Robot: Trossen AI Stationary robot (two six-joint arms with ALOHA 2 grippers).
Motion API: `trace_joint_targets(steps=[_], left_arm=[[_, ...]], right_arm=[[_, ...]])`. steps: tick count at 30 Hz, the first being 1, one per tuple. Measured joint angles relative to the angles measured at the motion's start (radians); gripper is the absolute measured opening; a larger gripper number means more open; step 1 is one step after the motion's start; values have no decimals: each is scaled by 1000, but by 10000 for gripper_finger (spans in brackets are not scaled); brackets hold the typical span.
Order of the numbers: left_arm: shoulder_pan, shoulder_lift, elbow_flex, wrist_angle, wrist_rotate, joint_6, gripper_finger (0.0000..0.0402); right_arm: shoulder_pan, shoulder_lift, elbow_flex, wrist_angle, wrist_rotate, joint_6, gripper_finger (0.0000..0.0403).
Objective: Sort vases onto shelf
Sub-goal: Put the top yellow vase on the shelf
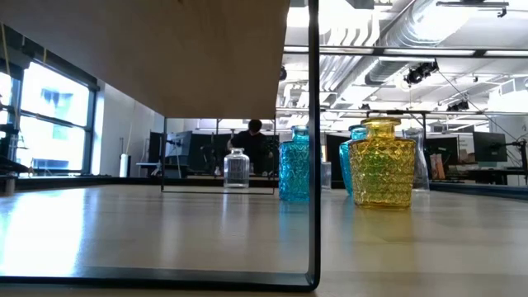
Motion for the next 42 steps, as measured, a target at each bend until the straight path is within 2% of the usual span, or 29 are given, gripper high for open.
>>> trace_joint_targets(steps=[2, 4, 7, 9, 14, 17, 21, 23, 26, 30, 34, 42], left_arm=[[9, -25, 0, 0, -9, -14, 3], [17, -47, 0, 1, -10, -39, 3], [22, -77, 0, 0, -19, -86, 3], [22, -90, 0, 0, -27, -106, 3], [22, -104, 0, 1, -27, -139, 3], [22, -103, 0, 1, -27, -130, 3], [22, -102, 0, 1, -26, -84, 3], [22, -102, 0, 1, -26, -53, 3], [22, -102, 0, 1, -26, 6, 3], [22, -104, -1, 1, -25, 80, 3], [22, -105, -1, 1, -25, 155, 3], [22, -112, -2, 1, -25, 291, 3]], right_arm=[[-45, 83, 123, -248, 56, 59, 0], [-105, 165, 228, -476, 22, 152, 0], [-194, 266, 335, -694, -72, 199, 0], [-232, 328, 374, -763, -98, 173, 0], [-265, 440, 408, -769, -112, 189, 0], [-283, 495, 405, -803, -194, 181, 0], [-299, 544, 404, -918, -431, 339, 0], [-295, 559, 404, -984, -511, 443, 0], [-246, 562, 403, -1030, -540, 580, 0], [-160, 561, 403, -950, -560, 729, 6], [-97, 602, 404, -895, -586, 907, 42], [-3, 730, 403, -884, -606, 1185, 160]])
